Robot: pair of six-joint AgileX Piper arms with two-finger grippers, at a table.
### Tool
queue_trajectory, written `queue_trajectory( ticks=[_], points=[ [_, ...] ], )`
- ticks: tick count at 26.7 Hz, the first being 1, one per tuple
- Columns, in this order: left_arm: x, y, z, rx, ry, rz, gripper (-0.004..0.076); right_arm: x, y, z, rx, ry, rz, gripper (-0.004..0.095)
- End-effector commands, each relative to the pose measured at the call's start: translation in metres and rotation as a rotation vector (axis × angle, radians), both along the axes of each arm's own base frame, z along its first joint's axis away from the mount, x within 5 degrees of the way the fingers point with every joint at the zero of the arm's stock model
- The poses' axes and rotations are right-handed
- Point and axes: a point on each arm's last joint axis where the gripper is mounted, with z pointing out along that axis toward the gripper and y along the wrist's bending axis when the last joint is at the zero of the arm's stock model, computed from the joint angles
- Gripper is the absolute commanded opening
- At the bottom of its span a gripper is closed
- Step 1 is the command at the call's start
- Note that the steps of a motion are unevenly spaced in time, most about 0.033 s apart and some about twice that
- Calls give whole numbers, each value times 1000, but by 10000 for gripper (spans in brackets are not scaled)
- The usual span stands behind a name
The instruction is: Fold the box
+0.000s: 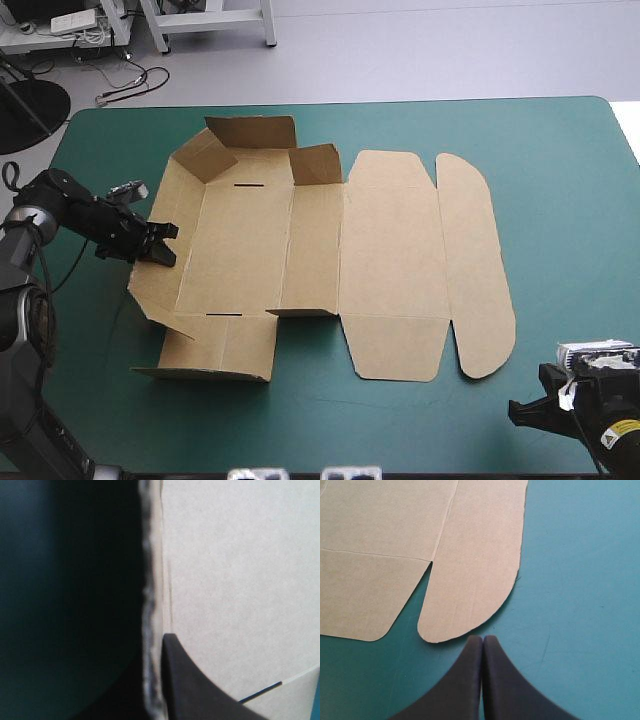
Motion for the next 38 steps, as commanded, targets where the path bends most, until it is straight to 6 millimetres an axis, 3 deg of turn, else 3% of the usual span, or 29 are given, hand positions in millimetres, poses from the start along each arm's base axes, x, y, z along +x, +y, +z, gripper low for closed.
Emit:
queue_trajectory(
  ticks=[1, 8, 14, 15, 20, 28, 38],
  points=[
    [-3, -17, 44, 49, -126, -114, -10, 5, 0, 12, 3, -75, -3, -19],
    [-4, -67, 105, 316, -353, -420, -10, 5, 0, 13, 3, -79, -4, -20],
    [1, -112, 152, 509, -599, -544, -10, 5, 0, 13, 3, -81, -4, -19],
    [3, -128, 168, 571, -706, -571, -10, 5, 0, 13, 3, -81, -4, -20],
    [-1, -168, 196, 691, -930, -688, -10, 5, 0, 13, 2, -82, -3, -20],
    [-53, -268, 207, 781, -1145, -1107, -10, 8, 0, 17, 6, -133, -9, -20],
    [-50, -288, 197, 782, -1205, -1115, -10, 12, -3, 26, 21, -196, -54, -19]
  ],
)
